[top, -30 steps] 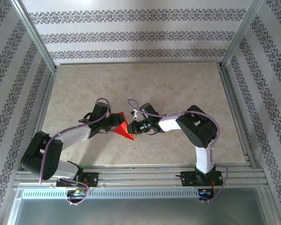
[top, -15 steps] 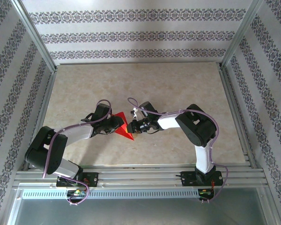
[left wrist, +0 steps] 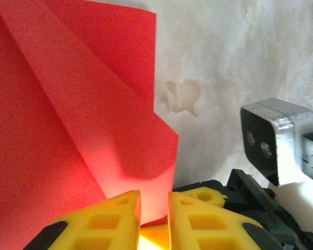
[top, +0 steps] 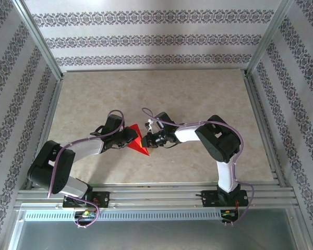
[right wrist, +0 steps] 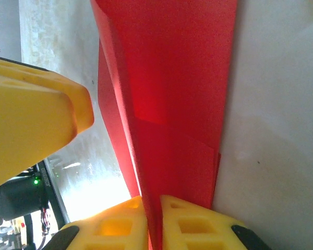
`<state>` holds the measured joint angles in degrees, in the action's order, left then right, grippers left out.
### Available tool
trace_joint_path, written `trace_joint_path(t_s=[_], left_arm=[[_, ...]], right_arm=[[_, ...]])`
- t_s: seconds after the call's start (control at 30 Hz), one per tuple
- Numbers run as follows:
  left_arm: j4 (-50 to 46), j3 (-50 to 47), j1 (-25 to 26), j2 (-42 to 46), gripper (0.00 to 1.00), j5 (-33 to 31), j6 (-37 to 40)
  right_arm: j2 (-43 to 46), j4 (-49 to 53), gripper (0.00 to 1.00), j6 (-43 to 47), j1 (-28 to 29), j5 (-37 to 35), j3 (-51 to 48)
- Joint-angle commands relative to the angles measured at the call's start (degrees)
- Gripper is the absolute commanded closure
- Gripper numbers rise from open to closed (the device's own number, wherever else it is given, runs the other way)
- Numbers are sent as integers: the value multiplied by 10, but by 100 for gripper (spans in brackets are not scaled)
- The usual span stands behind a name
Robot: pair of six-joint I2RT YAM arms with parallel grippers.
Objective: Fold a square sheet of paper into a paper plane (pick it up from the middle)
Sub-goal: Fourth fold the wing at the center of the table.
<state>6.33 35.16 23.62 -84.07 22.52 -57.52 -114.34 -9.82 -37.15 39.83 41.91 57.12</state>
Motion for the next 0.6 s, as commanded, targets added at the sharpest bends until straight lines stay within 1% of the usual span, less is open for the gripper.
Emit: trace_joint_path(t_s=[0.0, 0.13, 0.47, 0.57], left_arm=[[49, -11, -4, 6, 79, 21, -9], [67, -10, -5, -9, 81, 37, -10], [64, -23, -7, -21, 87, 24, -9], [79, -37, -9, -24, 89, 26, -10]], right_arm=[[-36, 49, 84, 18, -5, -34, -3], [-38, 50, 84, 18, -5, -33, -3], [-40, 53, 84, 14, -9, -31, -1], [-42, 55, 84, 13, -9, -29, 1]])
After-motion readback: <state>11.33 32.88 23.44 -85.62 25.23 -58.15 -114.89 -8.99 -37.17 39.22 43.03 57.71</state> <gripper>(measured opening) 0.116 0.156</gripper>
